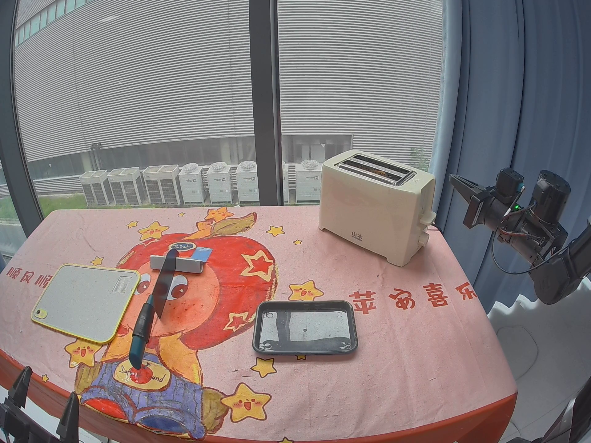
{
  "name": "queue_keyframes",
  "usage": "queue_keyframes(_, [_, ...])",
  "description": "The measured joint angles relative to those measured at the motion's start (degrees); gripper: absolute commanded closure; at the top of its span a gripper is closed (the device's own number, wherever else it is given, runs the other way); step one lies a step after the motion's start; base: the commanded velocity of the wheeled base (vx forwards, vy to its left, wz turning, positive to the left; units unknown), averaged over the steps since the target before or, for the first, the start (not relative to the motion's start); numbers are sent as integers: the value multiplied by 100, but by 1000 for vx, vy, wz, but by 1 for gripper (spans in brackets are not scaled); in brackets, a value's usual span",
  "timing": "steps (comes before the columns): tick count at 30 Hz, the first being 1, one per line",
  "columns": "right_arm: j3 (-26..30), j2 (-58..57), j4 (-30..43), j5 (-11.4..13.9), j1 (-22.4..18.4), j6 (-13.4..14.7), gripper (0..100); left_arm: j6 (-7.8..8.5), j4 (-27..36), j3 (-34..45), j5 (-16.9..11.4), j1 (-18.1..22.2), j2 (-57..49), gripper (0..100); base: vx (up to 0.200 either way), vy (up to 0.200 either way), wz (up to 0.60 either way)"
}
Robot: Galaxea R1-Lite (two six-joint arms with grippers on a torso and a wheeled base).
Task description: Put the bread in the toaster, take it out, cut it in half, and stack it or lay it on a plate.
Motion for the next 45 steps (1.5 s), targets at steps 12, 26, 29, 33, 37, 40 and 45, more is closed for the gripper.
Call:
queue_keyframes(12, [11,-32,4,0,26,0,100,0,0,0,-4,0,0,0,0,0,0])
queue_keyframes(26, [50,13,12,7,33,0,100,0,0,0,-1,5,0,0,0,0,0])
queue_keyframes(29, [102,24,15,9,41,-2,100,0,0,0,0,5,0,0,0,0,0])
queue_keyframes(33, [152,32,20,9,100,0,100,0,0,0,0,0,0,0,0,0,0])
queue_keyframes(37, [160,40,22,11,108,28,100,0,0,0,0,0,0,0,0,0,0])
queue_keyframes(40, [162,35,23,18,108,96,100,-2,0,0,0,0,0,0,0,0,0])
queue_keyframes(45, [166,0,23,33,119,323,100,0,0,0,-1,0,0,0,0,0,0])
